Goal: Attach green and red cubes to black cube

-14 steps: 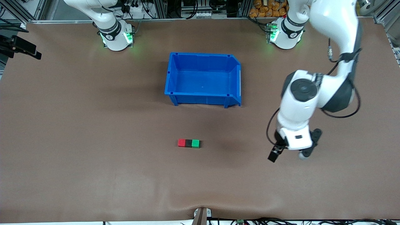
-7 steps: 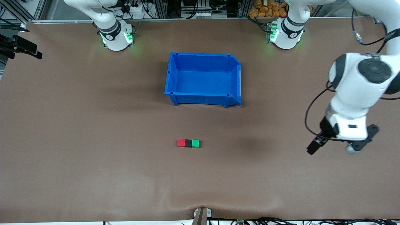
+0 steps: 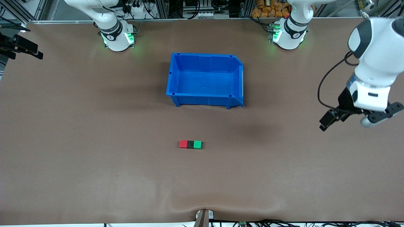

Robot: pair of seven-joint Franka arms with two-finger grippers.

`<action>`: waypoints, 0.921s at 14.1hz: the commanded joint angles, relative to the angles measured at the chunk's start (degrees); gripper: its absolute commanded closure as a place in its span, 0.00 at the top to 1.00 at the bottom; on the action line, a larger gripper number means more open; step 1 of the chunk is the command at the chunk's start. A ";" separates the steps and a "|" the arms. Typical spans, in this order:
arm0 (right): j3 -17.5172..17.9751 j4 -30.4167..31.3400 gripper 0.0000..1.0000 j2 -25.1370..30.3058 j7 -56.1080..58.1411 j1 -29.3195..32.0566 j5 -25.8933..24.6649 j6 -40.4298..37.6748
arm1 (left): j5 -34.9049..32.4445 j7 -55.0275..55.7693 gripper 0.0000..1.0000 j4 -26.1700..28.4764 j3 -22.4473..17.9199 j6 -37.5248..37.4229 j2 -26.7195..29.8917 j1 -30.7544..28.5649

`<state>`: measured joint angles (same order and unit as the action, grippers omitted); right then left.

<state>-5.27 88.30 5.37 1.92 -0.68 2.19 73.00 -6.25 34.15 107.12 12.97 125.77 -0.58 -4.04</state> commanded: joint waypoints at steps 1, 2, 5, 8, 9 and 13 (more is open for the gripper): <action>0.08 2.32 1.00 2.19 0.90 0.15 0.18 1.10 | 2.11 -7.14 1.00 2.13 -0.65 -4.20 3.39 2.00; 0.08 2.06 1.00 2.01 0.90 0.24 0.18 1.01 | 2.21 -10.04 1.00 1.96 -3.27 -6.57 3.39 4.36; 0.08 1.79 1.00 1.66 0.90 0.51 0.27 0.74 | 2.21 -23.20 1.00 1.61 -12.16 -16.84 3.48 11.75; 0.17 1.53 1.00 1.66 0.90 0.77 0.27 0.57 | 2.21 -35.00 1.00 1.08 -14.20 -23.18 3.31 12.83; 0.17 1.44 1.00 1.66 0.90 0.77 0.27 0.57 | 2.29 -36.51 1.00 -0.14 -14.20 -25.46 3.04 12.56; -0.71 2.05 1.00 2.45 0.90 -1.25 0.18 1.01 | 5.45 -35.30 1.00 -6.46 -14.20 -26.28 2.69 12.21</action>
<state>-5.27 88.48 5.63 2.12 -0.75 2.19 73.22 -2.59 -0.94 104.98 -0.75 101.56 1.89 7.83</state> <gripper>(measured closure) 0.000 0.000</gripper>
